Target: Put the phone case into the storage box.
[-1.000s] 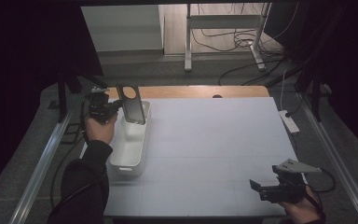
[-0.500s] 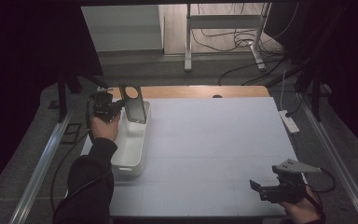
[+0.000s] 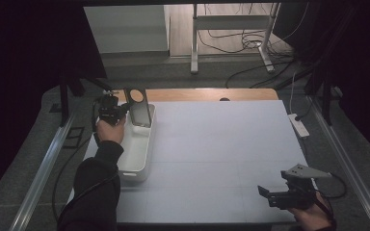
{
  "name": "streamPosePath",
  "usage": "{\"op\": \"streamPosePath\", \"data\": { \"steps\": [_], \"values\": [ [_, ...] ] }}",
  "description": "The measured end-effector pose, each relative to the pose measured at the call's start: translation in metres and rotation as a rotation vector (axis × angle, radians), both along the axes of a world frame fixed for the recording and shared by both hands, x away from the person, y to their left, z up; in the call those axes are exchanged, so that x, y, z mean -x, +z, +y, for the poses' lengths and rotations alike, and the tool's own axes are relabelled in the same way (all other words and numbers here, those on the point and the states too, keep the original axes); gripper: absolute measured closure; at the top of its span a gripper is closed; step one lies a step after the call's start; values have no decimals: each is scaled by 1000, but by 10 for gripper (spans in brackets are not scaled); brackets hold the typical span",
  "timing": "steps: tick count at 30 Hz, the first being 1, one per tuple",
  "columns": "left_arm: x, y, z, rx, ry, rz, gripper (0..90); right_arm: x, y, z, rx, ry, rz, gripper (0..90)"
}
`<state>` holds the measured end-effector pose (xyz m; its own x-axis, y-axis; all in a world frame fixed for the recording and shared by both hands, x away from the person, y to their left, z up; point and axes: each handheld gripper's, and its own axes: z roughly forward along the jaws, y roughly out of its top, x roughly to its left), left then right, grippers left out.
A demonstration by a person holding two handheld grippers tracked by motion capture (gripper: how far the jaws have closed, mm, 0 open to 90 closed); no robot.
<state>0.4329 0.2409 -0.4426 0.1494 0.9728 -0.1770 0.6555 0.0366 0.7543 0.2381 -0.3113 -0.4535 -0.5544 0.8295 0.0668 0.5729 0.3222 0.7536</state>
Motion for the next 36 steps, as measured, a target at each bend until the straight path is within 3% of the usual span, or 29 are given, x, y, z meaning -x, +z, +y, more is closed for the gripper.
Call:
{"op": "streamPosePath", "data": {
  "steps": [31, 36],
  "values": [
    [-18, -15, -6, -34, 25, 33, 890, 1, 0, 0, -3, 6, -2, 2],
    [-18, -15, -5, -30, 15, 32, 848, 1, 0, 0, -3, 7, -3, 1]
  ]
}}
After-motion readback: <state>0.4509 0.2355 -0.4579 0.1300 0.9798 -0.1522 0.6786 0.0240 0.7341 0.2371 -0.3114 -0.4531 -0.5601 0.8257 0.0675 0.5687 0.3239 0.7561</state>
